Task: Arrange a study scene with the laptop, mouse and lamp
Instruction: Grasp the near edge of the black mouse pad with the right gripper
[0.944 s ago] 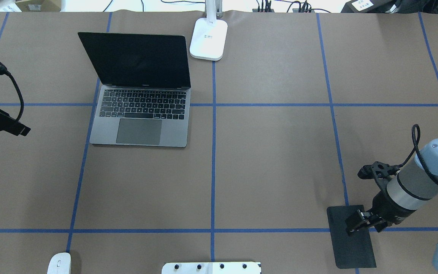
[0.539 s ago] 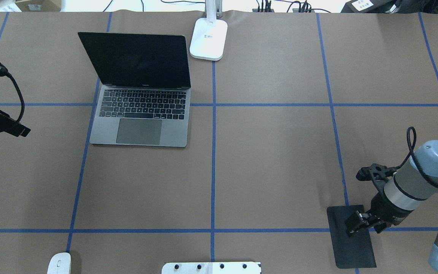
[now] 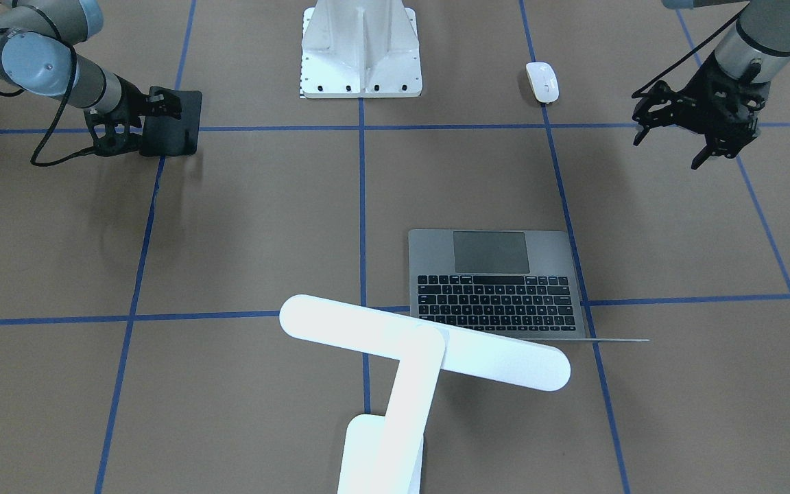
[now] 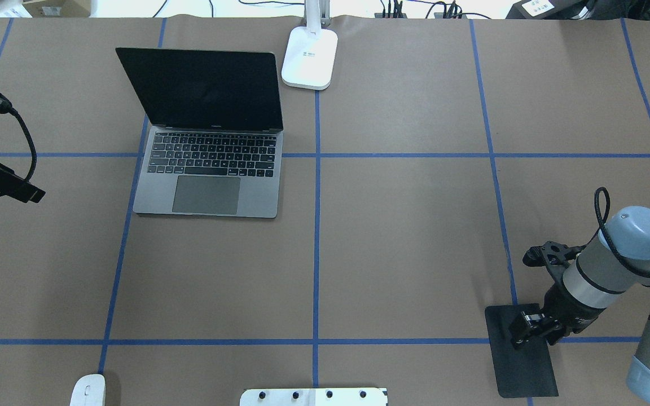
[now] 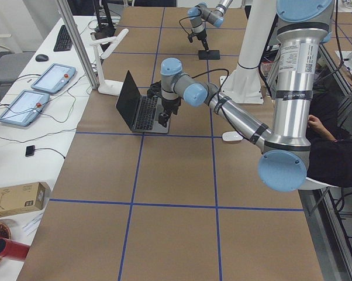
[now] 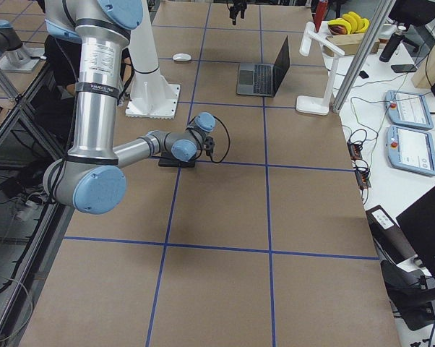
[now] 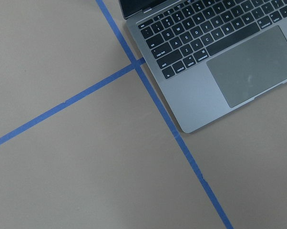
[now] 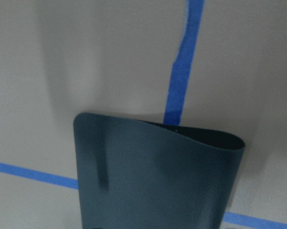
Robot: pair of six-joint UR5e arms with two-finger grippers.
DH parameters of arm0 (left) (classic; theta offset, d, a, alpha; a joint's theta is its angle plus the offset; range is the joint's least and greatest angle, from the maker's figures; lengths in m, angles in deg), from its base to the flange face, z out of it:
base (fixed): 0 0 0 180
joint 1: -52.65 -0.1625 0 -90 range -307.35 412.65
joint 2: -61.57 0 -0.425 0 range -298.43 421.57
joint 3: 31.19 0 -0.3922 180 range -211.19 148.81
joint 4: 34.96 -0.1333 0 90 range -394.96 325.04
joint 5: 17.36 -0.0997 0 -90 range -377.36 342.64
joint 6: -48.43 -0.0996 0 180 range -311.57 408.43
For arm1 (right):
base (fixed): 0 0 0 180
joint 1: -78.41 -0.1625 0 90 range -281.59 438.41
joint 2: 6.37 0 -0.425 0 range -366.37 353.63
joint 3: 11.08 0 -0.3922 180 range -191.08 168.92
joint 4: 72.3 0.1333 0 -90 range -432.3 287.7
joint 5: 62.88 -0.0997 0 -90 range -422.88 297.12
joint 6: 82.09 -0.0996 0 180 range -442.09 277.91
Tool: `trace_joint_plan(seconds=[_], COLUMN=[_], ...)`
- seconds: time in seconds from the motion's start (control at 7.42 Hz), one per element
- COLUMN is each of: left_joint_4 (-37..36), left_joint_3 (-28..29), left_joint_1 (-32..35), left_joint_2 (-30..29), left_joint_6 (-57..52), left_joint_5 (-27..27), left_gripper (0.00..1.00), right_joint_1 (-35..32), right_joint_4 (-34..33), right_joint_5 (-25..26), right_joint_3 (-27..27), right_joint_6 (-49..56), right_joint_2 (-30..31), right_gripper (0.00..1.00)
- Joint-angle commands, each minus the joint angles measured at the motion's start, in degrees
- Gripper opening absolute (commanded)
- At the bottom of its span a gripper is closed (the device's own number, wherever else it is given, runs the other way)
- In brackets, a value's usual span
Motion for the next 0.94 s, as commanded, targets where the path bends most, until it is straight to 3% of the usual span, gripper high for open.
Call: trace_joint_plan(seconds=[0.0, 0.27, 0.81], left_joint_4=[0.0, 0.1, 0.4], left_joint_3=[0.0, 0.0, 0.0], left_joint_1=[-0.1, -0.1, -0.1], left_joint_2=[0.0, 0.3, 0.7], left_joint_6=[-0.1, -0.1, -0.2], left_joint_5=[0.0, 0.0, -0.4], left_gripper=[1.0, 1.0, 1.0], right_joint_1=[-0.4, -0.9, -0.5], right_joint_4=[-0.1, -0.1, -0.1], right_joint_5=[0.0, 0.0, 1.4], right_joint_3=[0.0, 0.0, -0.8], right_joint_6=[0.1, 0.3, 0.5], right_joint_2=[0.1, 0.2, 0.2], right_gripper=[0.57, 0.27, 0.13])
